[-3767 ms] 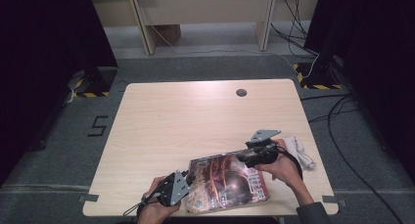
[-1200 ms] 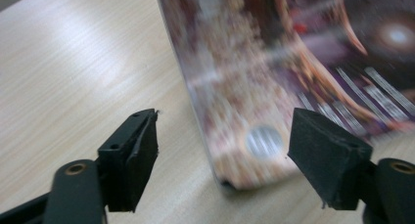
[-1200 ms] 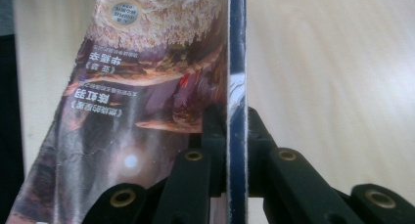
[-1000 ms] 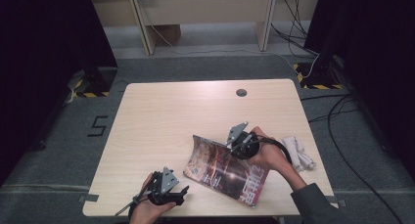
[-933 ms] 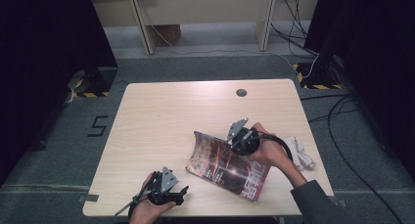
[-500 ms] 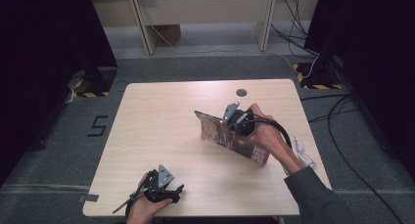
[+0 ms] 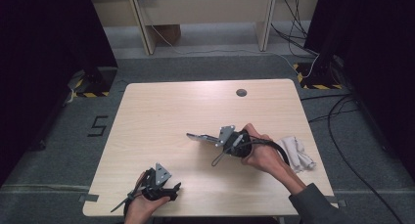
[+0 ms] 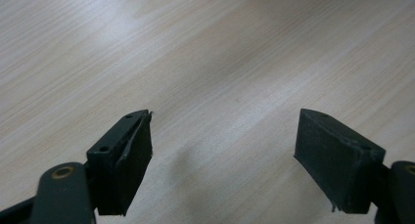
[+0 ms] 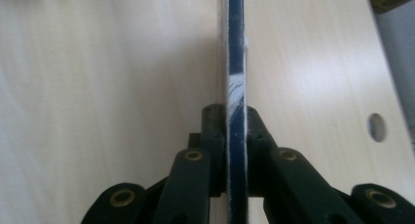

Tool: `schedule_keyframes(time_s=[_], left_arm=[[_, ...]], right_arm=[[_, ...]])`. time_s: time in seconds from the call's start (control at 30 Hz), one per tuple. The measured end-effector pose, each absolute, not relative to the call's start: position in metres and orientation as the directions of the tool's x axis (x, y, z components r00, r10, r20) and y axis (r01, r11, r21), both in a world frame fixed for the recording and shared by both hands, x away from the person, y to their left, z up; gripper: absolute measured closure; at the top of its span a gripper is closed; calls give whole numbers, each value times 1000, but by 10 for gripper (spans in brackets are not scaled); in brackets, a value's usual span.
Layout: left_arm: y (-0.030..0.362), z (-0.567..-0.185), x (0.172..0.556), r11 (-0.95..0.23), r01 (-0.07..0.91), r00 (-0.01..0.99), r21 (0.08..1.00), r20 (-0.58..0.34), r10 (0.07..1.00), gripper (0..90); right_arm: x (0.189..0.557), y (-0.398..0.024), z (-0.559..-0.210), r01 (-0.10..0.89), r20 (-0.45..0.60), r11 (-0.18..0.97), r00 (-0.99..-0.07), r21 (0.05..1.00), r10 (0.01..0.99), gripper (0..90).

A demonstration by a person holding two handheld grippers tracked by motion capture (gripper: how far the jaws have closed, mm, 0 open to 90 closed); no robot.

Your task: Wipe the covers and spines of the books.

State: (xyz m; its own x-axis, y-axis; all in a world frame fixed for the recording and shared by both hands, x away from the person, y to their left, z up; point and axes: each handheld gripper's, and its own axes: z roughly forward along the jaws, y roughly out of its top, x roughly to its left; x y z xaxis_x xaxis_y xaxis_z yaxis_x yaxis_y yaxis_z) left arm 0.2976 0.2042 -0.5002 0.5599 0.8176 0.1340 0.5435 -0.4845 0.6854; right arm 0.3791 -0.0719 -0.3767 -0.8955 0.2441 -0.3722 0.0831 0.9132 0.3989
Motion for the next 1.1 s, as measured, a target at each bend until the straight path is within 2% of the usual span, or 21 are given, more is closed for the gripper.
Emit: schedule_keyframes(time_s=[0.23,0.53,0.73,0.97,1.1], left_arm=[[207,-500,299,-479,550,549,684,136,825,214],[209,-501,301,-473,550,538,688,141,831,215],[210,-500,301,-463,550,528,695,140,837,214],[212,-498,302,-441,544,508,713,138,850,214],[212,-497,303,-430,545,494,720,139,858,214]], right_arm=[[359,-70,-412,55,-314,911,-929,408,197,836],[339,-71,-459,75,-255,900,-946,430,201,811],[334,-73,-466,91,-252,885,-941,457,227,784],[326,-76,-475,113,-236,873,-939,475,250,701],[326,-80,-479,149,-193,850,-941,506,279,658]])
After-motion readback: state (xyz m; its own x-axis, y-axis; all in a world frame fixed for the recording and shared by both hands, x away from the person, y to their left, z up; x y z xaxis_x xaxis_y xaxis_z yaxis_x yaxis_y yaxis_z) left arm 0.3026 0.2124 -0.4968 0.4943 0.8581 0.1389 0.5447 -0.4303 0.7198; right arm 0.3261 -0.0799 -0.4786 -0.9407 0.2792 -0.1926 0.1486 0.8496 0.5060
